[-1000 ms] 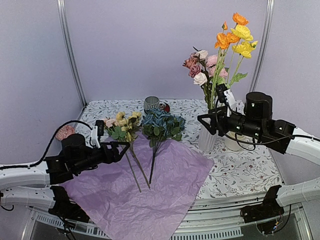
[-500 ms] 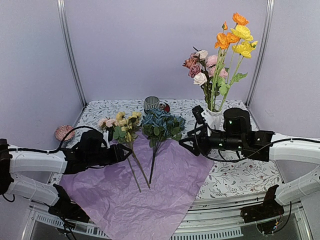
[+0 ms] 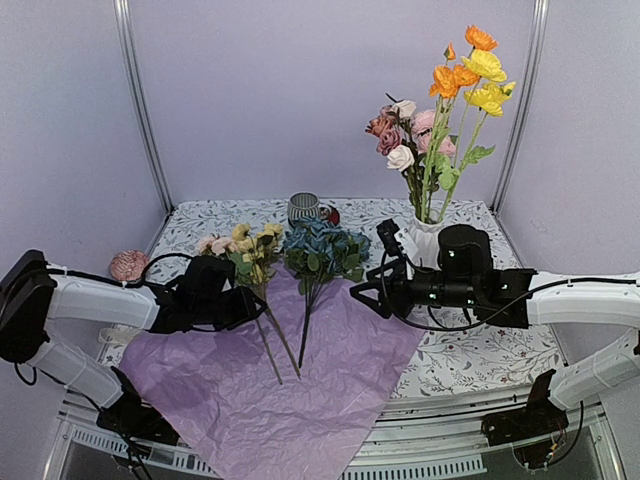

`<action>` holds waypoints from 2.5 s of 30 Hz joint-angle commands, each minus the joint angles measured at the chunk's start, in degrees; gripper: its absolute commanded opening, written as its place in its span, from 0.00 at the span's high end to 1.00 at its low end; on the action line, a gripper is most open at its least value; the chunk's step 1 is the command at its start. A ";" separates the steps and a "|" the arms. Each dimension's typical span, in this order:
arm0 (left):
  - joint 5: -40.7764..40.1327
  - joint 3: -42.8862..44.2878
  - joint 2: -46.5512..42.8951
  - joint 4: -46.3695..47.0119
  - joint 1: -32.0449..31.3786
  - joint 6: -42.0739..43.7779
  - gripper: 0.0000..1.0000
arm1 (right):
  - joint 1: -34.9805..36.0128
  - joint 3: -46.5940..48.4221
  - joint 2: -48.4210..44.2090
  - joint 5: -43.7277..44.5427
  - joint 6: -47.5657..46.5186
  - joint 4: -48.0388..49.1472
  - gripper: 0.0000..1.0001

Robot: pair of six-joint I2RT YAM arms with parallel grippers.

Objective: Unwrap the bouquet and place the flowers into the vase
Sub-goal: Pick up the fake flower from the flattened wrapping paper, then pass from the left arm to the right

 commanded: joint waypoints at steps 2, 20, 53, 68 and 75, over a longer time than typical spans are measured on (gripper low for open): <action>-5.30 0.68 0.26 -3.26 1.93 -2.61 0.61 | 0.33 -1.07 0.73 0.10 0.49 2.43 0.36; -9.30 12.37 12.24 -15.51 2.56 -2.39 0.76 | 0.34 -1.54 1.01 1.01 0.77 3.21 0.36; -27.08 26.10 9.74 -47.68 -0.08 -16.04 1.00 | 0.32 1.18 2.62 -0.20 -0.35 2.78 0.35; -20.75 13.22 -19.17 -23.91 -8.12 12.72 1.00 | 0.40 4.04 1.68 -8.24 5.31 5.08 0.35; 2.21 -5.28 -34.32 9.30 -8.15 20.08 1.00 | 5.03 10.61 7.44 -8.37 8.20 5.96 0.36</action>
